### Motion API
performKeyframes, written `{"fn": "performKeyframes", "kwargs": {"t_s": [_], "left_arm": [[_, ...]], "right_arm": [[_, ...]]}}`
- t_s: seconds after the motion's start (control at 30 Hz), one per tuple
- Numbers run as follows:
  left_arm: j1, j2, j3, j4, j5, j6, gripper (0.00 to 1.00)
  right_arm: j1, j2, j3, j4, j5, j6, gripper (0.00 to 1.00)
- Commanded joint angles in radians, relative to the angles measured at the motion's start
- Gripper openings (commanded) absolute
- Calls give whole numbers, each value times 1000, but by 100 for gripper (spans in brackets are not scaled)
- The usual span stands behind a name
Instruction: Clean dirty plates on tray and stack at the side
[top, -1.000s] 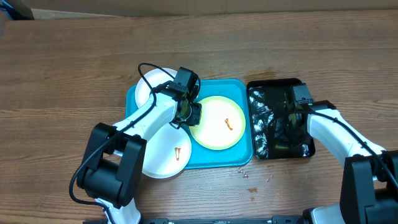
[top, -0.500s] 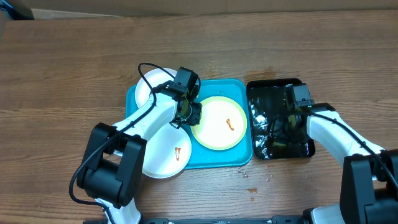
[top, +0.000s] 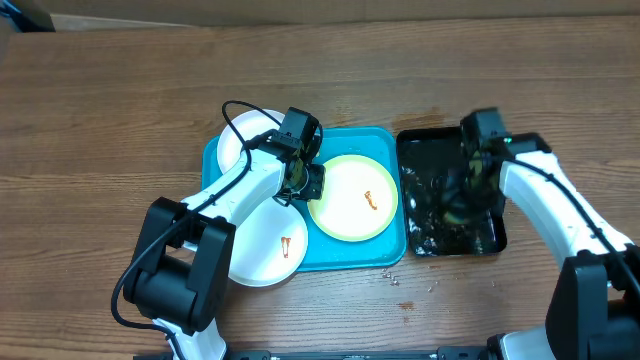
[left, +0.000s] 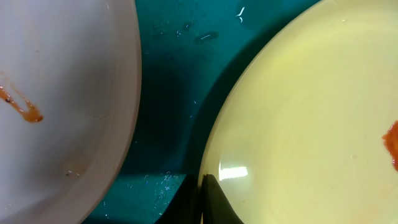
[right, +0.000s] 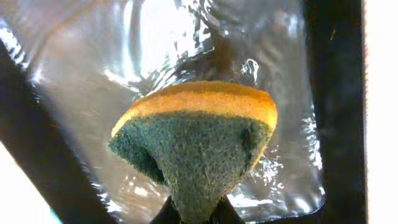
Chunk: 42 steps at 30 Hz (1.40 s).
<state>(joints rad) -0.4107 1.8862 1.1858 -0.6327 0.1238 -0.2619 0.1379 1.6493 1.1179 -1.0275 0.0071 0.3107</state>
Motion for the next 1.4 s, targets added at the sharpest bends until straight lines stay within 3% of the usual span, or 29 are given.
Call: {"fn": "performKeyframes", "kwargs": {"t_s": [0.0,0.5,0.77,1.37], "left_arm": [[2,10,-2,4,8,1,4],[2,10,-2,5,-32,-45,4],[2,10,-2,-11,-108,-143,4],[2,10,-2,-17,-113,-159,4]], "right_arm": [[-4,-5,20,-11,31,-5,4],[-3,-5,23,15,83,1,4],[-3,-5,61,-35,82,4,4],[-3,-5,75,-132,78,3,4]]}}
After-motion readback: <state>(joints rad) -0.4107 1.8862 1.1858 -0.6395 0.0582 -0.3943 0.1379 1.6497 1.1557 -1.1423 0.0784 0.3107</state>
